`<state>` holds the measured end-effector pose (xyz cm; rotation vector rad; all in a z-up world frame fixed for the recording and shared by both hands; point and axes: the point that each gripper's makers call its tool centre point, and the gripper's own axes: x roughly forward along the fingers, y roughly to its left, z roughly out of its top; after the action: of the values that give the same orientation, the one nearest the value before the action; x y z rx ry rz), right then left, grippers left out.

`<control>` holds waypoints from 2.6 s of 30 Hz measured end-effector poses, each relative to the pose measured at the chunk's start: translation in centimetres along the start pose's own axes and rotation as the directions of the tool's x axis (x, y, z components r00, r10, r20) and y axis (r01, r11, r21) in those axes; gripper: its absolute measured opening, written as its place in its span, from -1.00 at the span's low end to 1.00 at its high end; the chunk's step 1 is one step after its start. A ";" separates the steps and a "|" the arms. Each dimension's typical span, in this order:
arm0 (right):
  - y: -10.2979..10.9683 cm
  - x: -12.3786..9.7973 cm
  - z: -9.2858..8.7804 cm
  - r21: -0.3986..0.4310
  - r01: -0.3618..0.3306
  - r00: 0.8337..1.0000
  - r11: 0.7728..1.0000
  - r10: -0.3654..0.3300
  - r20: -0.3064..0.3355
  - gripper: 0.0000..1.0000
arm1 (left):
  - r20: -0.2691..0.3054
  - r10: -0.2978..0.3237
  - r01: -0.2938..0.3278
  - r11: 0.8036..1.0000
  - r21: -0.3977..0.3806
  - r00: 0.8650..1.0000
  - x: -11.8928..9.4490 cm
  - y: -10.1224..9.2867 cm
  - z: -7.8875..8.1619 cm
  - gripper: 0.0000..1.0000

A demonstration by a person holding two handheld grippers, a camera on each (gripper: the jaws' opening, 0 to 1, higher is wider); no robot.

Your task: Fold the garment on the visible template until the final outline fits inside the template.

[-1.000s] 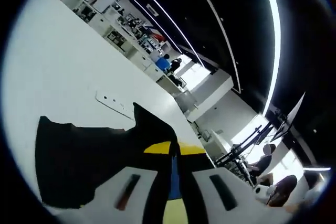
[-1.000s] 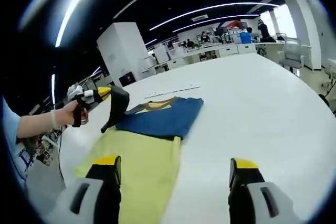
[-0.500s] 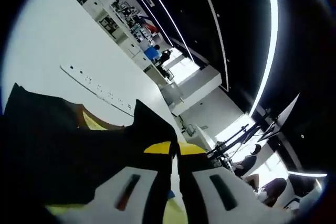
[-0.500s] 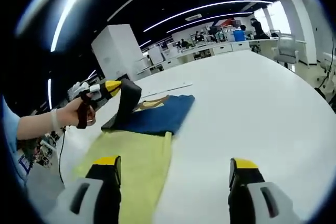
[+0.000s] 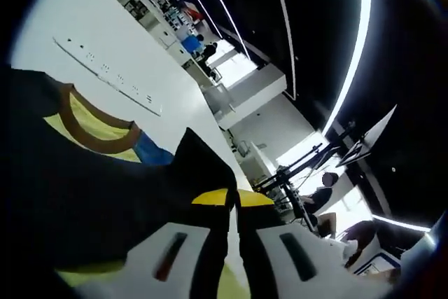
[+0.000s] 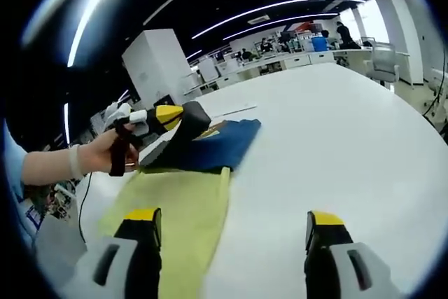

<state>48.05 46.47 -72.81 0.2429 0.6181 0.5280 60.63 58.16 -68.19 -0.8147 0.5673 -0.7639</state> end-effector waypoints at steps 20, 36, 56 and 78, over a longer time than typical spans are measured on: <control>0.7 0.1 0.1 -0.027 -0.009 1.000 1.000 0.009 -0.012 0.71 | -0.059 0.016 -0.008 0.990 0.141 0.998 0.8 1.5 -2.5 -0.97; 1.2 0.2 0.1 -0.038 -0.022 1.000 0.999 0.022 -0.020 0.72 | -0.090 0.028 0.007 0.931 0.365 0.996 0.7 1.3 -2.6 0.61; 2.6 0.9 0.8 -0.067 -0.056 0.998 0.996 0.055 -0.026 0.72 | -0.142 0.111 -0.017 0.842 0.539 0.984 -3.1 2.6 -2.2 0.78; 4.9 0.7 1.4 -0.100 -0.102 0.995 0.990 0.099 -0.031 0.71 | -0.082 0.169 -0.088 0.799 0.595 0.982 -12.9 2.8 -0.1 0.77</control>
<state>47.42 50.84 -70.23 0.1716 0.6043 0.6587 53.78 69.50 -68.48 -0.1414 0.4554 -0.8102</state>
